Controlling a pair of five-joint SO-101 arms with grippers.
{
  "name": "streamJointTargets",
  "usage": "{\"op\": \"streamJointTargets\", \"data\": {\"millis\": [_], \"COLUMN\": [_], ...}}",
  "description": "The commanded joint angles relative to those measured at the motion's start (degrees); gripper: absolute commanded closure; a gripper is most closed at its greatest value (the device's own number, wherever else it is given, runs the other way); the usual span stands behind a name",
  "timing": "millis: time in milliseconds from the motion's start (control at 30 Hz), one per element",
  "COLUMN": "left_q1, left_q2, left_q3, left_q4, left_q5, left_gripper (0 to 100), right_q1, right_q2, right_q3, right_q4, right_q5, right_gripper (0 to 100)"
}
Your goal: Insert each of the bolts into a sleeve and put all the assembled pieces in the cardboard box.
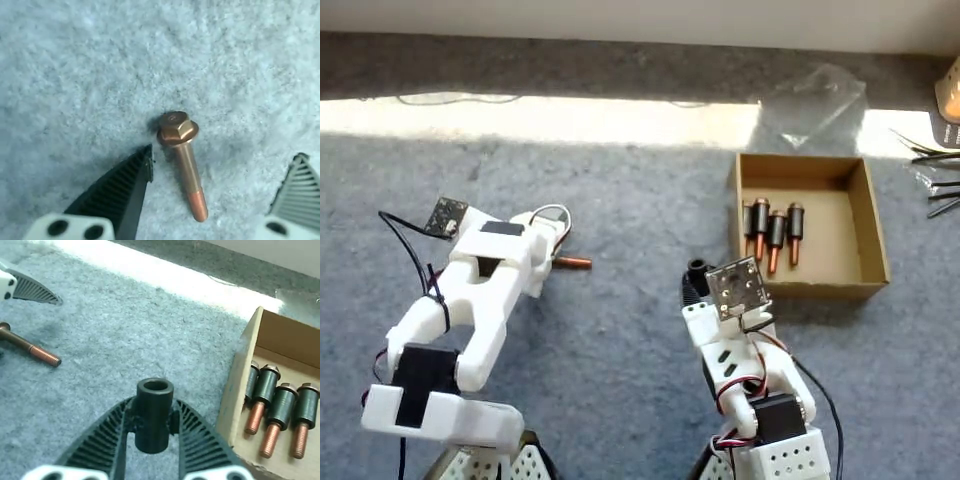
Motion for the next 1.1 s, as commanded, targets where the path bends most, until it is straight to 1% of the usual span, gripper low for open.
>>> {"op": "streamJointTargets", "data": {"millis": [0,400,500,767,867,933,1000,1067], "left_q1": [-0.6,-0.6,-0.7,-0.7,-1.6,-2.3,-2.5,-2.5], "left_q2": [2.1,2.2,2.2,2.2,2.2,2.3,2.3,2.3], "left_q3": [-0.6,-0.6,-0.7,-0.7,-0.7,-0.6,-0.6,-0.6], "left_q4": [-2.5,-3.0,-3.0,-3.0,-3.0,-3.0,-3.0,-3.0], "left_q5": [0.6,0.8,2.7,3.1,3.2,4.5,4.9,5.0], "left_gripper": [62,62,62,62,62,62,65,72], "right_q1": [0.7,0.7,0.7,0.7,0.7,0.7,0.7,0.7], "right_q2": [-0.6,-0.6,-0.6,-0.6,-0.6,-0.6,-0.6,-0.6], "right_q3": [-0.3,-0.3,-0.3,-0.3,-0.3,-0.3,-0.3,-0.3], "right_q4": [-0.1,-0.1,-0.1,-0.1,-0.1,-0.1,-0.1,-0.1], "right_q5": [0.6,0.6,0.6,0.6,0.6,0.6,0.6,0.6], "right_gripper": [99.5,99.5,99.5,99.5,99.5,99.5,99.5,99.5]}}
